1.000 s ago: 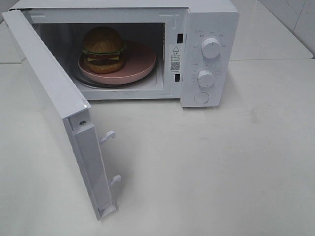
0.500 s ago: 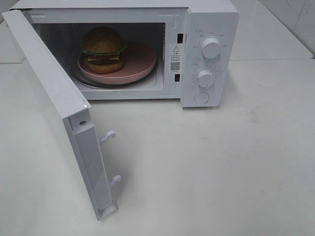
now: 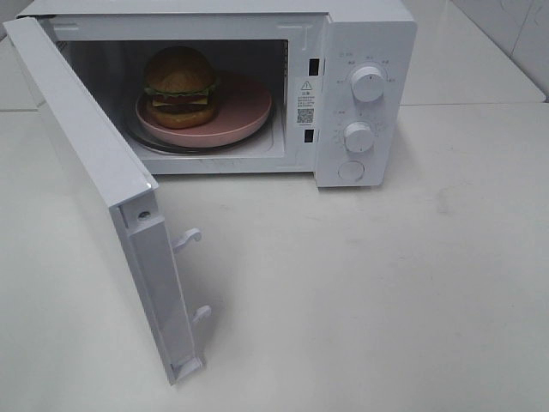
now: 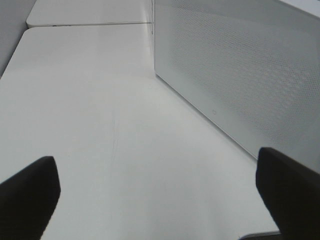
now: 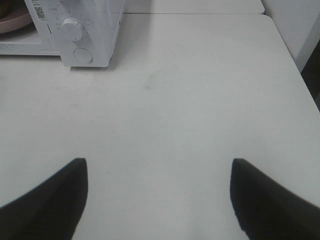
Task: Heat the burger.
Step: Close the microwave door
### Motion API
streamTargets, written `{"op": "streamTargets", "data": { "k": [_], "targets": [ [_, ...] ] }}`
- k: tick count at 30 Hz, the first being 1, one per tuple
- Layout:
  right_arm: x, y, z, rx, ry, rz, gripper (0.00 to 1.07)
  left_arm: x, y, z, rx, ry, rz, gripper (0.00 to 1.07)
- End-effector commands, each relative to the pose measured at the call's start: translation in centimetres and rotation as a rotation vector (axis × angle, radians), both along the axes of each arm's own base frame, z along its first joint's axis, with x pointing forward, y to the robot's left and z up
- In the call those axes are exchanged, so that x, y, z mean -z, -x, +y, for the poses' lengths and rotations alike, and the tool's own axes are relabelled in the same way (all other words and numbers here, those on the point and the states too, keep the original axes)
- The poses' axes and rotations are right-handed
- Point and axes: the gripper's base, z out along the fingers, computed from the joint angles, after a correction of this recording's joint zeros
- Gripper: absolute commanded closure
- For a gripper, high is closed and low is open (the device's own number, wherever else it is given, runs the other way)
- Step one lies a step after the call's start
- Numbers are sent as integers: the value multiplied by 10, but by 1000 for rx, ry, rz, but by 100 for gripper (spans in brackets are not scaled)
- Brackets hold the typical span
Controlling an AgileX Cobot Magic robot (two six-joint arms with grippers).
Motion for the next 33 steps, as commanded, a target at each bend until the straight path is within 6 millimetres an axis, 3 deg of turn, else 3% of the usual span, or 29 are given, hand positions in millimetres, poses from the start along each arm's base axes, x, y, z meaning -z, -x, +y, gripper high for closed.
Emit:
{"op": "streamTargets", "data": {
  "k": [1, 11, 17, 18, 19, 20, 21, 22, 23, 25, 28, 30, 33],
  "targets": [
    [0, 4, 0, 3, 2, -38, 31, 0, 0, 0, -1, 5, -12, 7],
    [0, 4, 0, 3, 2, -38, 31, -7, 0, 0, -2, 6, -32, 8],
    [0, 4, 0, 4, 2, -38, 31, -20, -9, 0, -7, 9, -48, 19],
    [0, 4, 0, 4, 2, -38, 31, -21, -13, 0, -8, 9, -45, 25],
    [0, 4, 0, 4, 2, -38, 31, -23, -18, 0, -10, 11, -45, 37],
    [0, 4, 0, 4, 2, -38, 31, -23, -18, 0, -10, 11, -45, 37],
    [0, 4, 0, 4, 2, -38, 31, -24, -22, 0, -12, 12, -46, 46],
    [0, 4, 0, 4, 2, -38, 31, -27, -29, 1, -15, 13, -51, 63],
    [0, 4, 0, 4, 2, -38, 31, -27, -29, 1, -15, 13, -51, 63],
    [0, 4, 0, 4, 2, -38, 31, -29, -38, 1, -19, 15, -50, 86],
    [0, 4, 0, 4, 2, -38, 31, -30, -42, 1, -20, 16, -48, 92],
    [0, 4, 0, 4, 2, -38, 31, -32, -57, 1, -25, 18, -30, 107],
    [0, 4, 0, 4, 2, -38, 31, -32, -65, 1, -29, 19, -26, 107]
  ]
}}
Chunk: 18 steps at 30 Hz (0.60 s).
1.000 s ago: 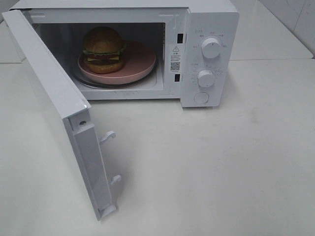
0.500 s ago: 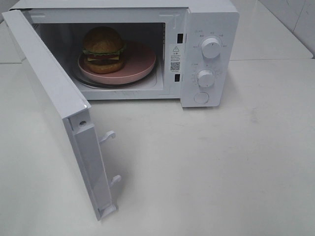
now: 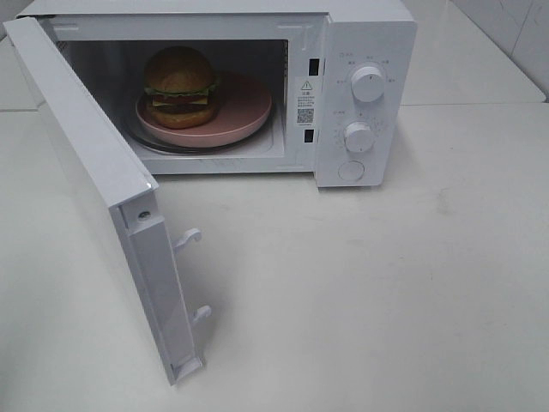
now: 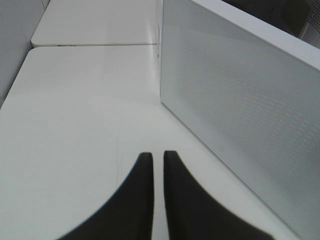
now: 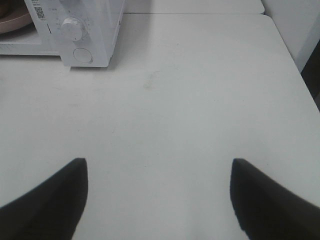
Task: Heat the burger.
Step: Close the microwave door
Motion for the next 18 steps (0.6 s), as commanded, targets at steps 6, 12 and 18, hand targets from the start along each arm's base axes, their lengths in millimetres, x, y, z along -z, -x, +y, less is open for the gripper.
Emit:
{"op": "streamTargets", "data": {
  "k": [6, 12, 18],
  "targets": [
    [0, 4, 0, 4, 2, -38, 31, 1, -36, 1, -20, 6, -43, 107],
    [0, 4, 0, 4, 2, -38, 31, 24, -55, 3, -51, 39, -146, 107],
    [0, 4, 0, 4, 2, -38, 31, 41, -67, 6, -83, 44, -247, 107]
  ]
}}
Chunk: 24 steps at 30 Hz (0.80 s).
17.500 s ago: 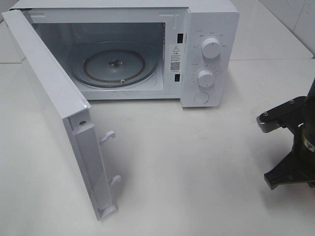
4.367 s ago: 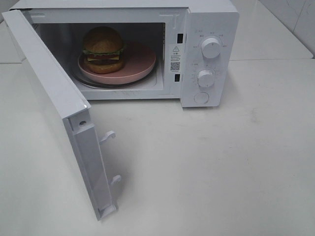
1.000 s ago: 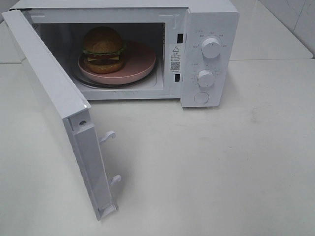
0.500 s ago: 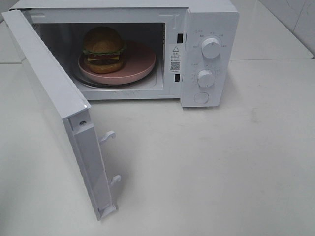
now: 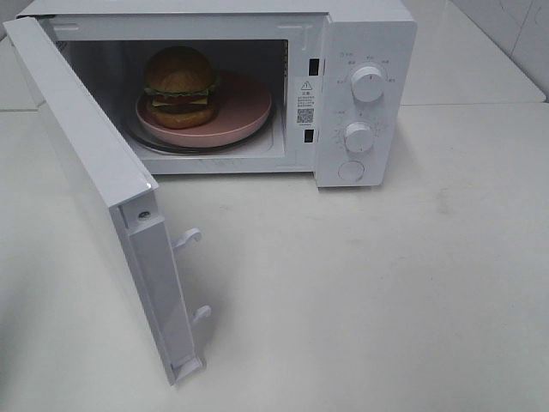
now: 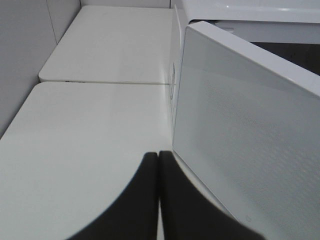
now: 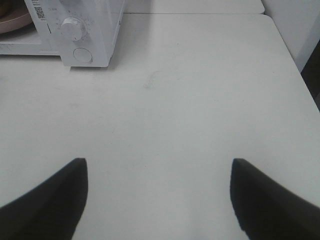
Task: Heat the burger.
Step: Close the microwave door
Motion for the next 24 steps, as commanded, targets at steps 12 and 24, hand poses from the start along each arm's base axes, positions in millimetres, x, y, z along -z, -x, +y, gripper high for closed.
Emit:
{"op": "streamTargets", "data": {
  "k": [12, 24],
  "targets": [
    [0, 4, 0, 4, 2, -38, 31, 37, -38, 3, -4, -114, -118, 107],
    [0, 4, 0, 4, 1, -38, 31, 53, -65, -11, 148, -75, -124, 107]
  ]
}}
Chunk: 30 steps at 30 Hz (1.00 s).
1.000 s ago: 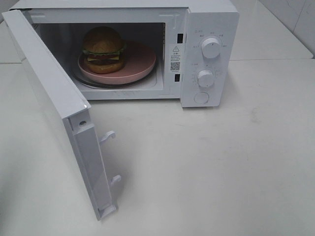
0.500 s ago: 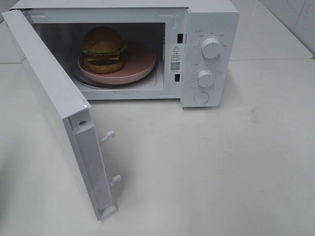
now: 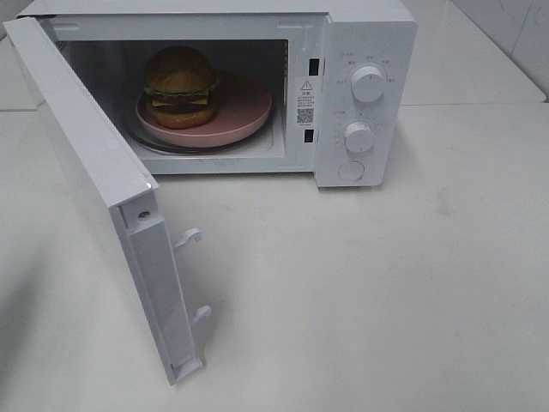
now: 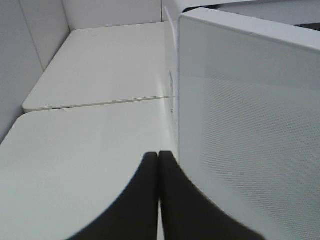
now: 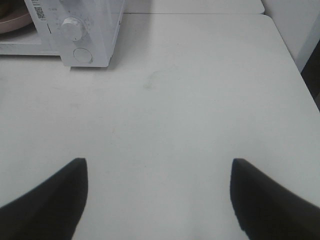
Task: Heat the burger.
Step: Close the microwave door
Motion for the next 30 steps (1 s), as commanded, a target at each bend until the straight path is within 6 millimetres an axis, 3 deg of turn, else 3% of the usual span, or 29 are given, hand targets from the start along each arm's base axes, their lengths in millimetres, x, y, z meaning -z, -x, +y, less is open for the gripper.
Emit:
{"op": "streamTargets", "data": {
  "k": [1, 10, 30],
  "targets": [
    [0, 4, 0, 4, 1, -38, 31, 0, -5, -7, 78, 30, -41, 107],
    [0, 4, 0, 4, 1, -38, 31, 10, -17, -22, 208, 72, -59, 107],
    [0, 4, 0, 5, 2, -38, 31, 19, -53, -85, 380, 119, 14, 107]
  ]
}}
